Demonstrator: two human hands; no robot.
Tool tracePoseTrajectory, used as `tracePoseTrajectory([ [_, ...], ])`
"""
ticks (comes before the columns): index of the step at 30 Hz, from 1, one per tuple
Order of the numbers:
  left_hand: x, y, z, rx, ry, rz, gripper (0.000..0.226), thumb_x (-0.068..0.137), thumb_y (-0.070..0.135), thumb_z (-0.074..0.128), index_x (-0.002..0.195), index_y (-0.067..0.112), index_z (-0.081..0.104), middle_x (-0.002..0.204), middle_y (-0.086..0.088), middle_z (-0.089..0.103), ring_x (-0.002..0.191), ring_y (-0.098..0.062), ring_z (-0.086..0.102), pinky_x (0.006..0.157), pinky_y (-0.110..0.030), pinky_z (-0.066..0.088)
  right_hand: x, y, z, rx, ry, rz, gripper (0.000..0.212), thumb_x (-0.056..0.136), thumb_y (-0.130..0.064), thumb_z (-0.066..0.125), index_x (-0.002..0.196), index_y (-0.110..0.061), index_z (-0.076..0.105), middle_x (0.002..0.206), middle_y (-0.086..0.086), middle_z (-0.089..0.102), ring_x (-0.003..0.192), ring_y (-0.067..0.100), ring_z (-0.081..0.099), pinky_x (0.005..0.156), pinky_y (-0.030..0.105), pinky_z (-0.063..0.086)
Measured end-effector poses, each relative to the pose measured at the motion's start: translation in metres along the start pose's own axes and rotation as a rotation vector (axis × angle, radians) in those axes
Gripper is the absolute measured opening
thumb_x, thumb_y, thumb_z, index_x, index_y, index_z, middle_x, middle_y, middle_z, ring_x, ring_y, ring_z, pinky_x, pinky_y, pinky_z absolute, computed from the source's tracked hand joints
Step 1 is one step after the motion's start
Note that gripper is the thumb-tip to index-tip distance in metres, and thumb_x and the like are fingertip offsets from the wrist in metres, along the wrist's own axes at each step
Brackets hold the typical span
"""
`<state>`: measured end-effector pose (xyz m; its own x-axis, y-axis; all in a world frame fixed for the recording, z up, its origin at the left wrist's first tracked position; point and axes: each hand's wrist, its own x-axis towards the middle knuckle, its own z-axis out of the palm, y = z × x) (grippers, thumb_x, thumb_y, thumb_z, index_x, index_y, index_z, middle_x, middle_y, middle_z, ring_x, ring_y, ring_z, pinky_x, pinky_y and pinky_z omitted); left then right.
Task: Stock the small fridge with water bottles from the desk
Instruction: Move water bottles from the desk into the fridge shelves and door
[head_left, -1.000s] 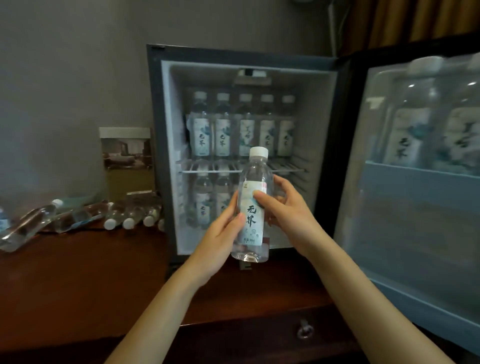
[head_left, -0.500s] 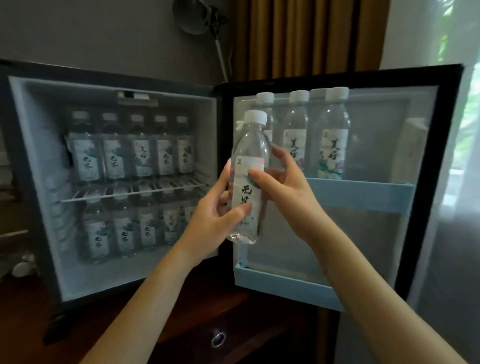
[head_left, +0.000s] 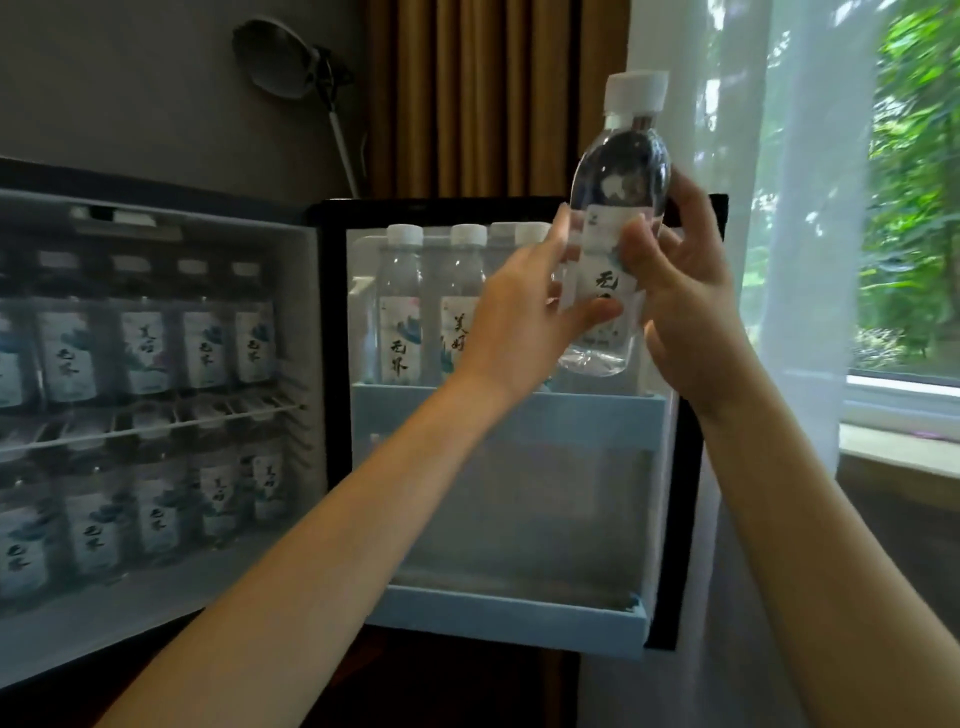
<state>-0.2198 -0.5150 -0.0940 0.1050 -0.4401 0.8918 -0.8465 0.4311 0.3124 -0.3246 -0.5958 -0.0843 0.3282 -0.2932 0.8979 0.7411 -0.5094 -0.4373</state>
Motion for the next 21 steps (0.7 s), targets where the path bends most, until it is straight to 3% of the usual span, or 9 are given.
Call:
tracePoseTrajectory([
  [4, 0.007, -0.008, 0.012, 0.147, 0.021, 0.018, 0.068, 0.077, 0.034, 0.07, 0.135, 0.008, 0.045, 0.118, -0.006, 0.052, 0.096, -0.02, 0.063, 0.084, -0.04, 0.054, 0.003, 0.01, -0.011, -0.052, 0.025, 0.053, 0.058, 0.081, -0.025, 0.057, 0.134, -0.014, 0.035, 0.09, 0.001, 0.066, 0.088, 0.019, 0.064, 0.077, 0.034, 0.054],
  [6, 0.006, -0.01, 0.015, 0.24, 0.05, 0.015, 0.067, 0.078, 0.033, 0.069, 0.136, 0.01, 0.044, 0.115, -0.005, 0.053, 0.092, -0.019, 0.063, 0.083, -0.039, 0.054, 0.002, 0.019, -0.015, -0.074, 0.026, 0.094, 0.056, 0.082, -0.026, 0.055, 0.134, -0.019, 0.036, 0.094, 0.006, 0.064, 0.091, 0.022, 0.063, 0.081, 0.038, 0.055],
  [8, 0.004, -0.011, 0.017, 0.305, 0.122, 0.048, 0.066, 0.08, 0.028, 0.069, 0.137, 0.01, 0.043, 0.11, -0.005, 0.056, 0.086, -0.015, 0.061, 0.081, -0.029, 0.052, 0.002, 0.026, -0.017, -0.083, 0.015, 0.142, 0.054, 0.089, -0.024, 0.05, 0.139, -0.022, 0.031, 0.098, 0.008, 0.063, 0.093, 0.022, 0.063, 0.084, 0.04, 0.053],
  [11, 0.006, -0.011, 0.019, 0.357, 0.178, 0.083, 0.065, 0.08, 0.024, 0.07, 0.138, 0.008, 0.042, 0.104, -0.007, 0.059, 0.08, -0.01, 0.055, 0.076, -0.018, 0.045, 0.006, 0.031, -0.019, -0.104, 0.012, 0.164, 0.045, 0.098, -0.013, 0.039, 0.139, -0.029, 0.028, 0.094, 0.004, 0.064, 0.084, 0.01, 0.066, 0.074, 0.025, 0.055],
  [13, 0.009, -0.012, 0.019, 0.378, 0.166, 0.063, 0.062, 0.08, 0.026, 0.07, 0.135, 0.01, 0.047, 0.098, -0.005, 0.058, 0.079, -0.011, 0.054, 0.074, -0.019, 0.044, 0.007, 0.032, -0.018, -0.149, 0.008, 0.184, 0.046, 0.1, -0.013, 0.035, 0.14, -0.033, 0.025, 0.095, 0.004, 0.062, 0.08, 0.005, 0.066, 0.068, 0.018, 0.052],
  [15, 0.011, -0.014, 0.021, 0.429, 0.149, 0.061, 0.059, 0.08, 0.028, 0.07, 0.133, 0.01, 0.05, 0.093, -0.002, 0.054, 0.078, -0.011, 0.05, 0.072, -0.023, 0.044, 0.006, 0.037, -0.017, -0.184, -0.001, 0.216, 0.046, 0.101, -0.015, 0.033, 0.141, -0.037, 0.024, 0.11, 0.007, 0.057, 0.083, 0.005, 0.064, 0.068, 0.018, 0.052],
  [17, 0.011, -0.015, 0.023, 0.456, 0.14, 0.088, 0.059, 0.081, 0.025, 0.07, 0.133, 0.007, 0.049, 0.089, 0.0, 0.049, 0.076, -0.011, 0.046, 0.07, -0.027, 0.045, 0.003, 0.041, -0.018, -0.212, -0.002, 0.246, 0.046, 0.102, -0.014, 0.032, 0.139, -0.04, 0.026, 0.126, 0.003, 0.051, 0.091, 0.007, 0.061, 0.072, 0.02, 0.054],
  [19, 0.011, -0.016, 0.024, 0.475, 0.118, 0.13, 0.056, 0.081, 0.02, 0.069, 0.132, 0.006, 0.05, 0.088, -0.004, 0.054, 0.075, -0.015, 0.05, 0.07, -0.031, 0.049, -0.001, 0.043, -0.019, -0.23, 0.005, 0.263, 0.047, 0.101, -0.012, 0.032, 0.141, -0.036, 0.025, 0.13, -0.009, 0.048, 0.1, 0.005, 0.06, 0.084, 0.021, 0.054],
  [21, 0.01, -0.016, 0.025, 0.486, 0.087, 0.165, 0.05, 0.082, 0.017, 0.069, 0.129, 0.005, 0.053, 0.087, -0.008, 0.057, 0.075, -0.019, 0.055, 0.07, -0.035, 0.052, -0.004, 0.046, -0.022, -0.241, -0.007, 0.29, 0.047, 0.101, -0.013, 0.032, 0.143, -0.033, 0.024, 0.142, -0.001, 0.042, 0.119, 0.014, 0.054, 0.098, 0.029, 0.048],
])
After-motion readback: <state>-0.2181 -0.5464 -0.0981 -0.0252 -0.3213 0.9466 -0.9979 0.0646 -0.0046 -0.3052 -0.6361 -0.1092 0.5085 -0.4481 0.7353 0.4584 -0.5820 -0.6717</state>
